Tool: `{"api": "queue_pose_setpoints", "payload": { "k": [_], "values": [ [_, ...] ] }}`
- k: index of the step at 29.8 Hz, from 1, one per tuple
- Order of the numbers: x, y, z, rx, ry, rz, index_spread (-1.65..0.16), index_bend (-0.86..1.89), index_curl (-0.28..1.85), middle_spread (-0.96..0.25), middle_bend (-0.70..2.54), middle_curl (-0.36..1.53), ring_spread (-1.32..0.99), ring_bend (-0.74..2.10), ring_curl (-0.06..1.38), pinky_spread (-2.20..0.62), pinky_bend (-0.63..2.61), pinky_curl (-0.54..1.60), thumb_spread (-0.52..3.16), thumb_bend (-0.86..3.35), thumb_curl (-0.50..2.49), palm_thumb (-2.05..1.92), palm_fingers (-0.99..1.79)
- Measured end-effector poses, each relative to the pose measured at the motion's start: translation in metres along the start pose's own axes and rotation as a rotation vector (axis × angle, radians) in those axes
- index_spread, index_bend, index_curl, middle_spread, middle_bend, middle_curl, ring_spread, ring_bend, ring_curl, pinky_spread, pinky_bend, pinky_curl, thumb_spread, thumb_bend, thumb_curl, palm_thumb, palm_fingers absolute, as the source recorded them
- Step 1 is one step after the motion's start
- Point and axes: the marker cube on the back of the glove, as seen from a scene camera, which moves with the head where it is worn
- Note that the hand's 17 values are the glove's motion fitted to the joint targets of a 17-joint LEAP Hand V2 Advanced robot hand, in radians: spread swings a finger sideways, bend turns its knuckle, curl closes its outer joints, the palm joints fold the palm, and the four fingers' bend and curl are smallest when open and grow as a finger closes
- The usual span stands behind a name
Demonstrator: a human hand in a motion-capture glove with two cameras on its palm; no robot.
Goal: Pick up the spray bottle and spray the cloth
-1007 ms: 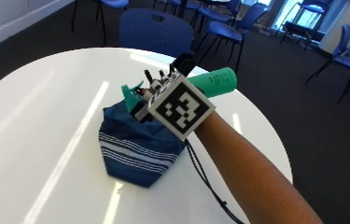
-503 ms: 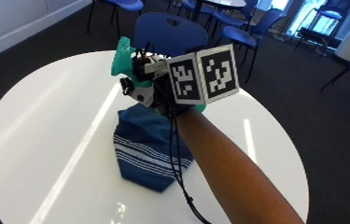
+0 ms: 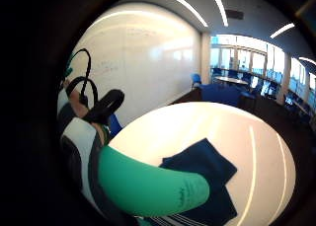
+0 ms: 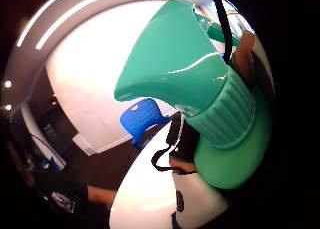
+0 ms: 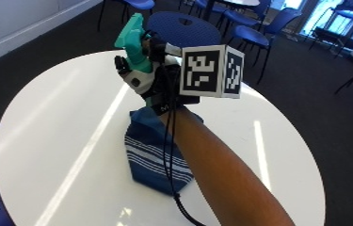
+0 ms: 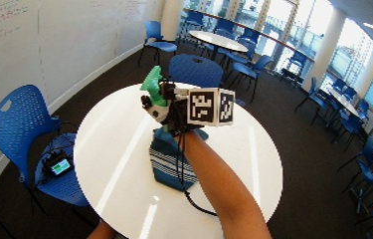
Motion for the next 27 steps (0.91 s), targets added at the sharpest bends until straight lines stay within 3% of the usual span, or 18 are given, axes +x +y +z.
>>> {"api": "queue_pose_setpoints", "payload": {
  "k": [21, 27],
  "values": [
    [-0.016, -0.006, 0.036, 0.028, -0.445, 0.372, -0.33, 0.12, 0.33, -0.24, 0.43, 0.49, -0.19, 0.76, 0.43, -0.22, 0.54, 0.37, 0.68, -0.03, 0.65, 0.79, 1.27],
    [-0.025, -0.007, 0.049, 0.020, -0.472, 0.383, -0.33, 0.13, 0.33, -0.23, 0.43, 0.49, -0.19, 0.76, 0.43, -0.22, 0.53, 0.37, 0.68, -0.03, 0.65, 0.79, 1.27]
  ]
}}
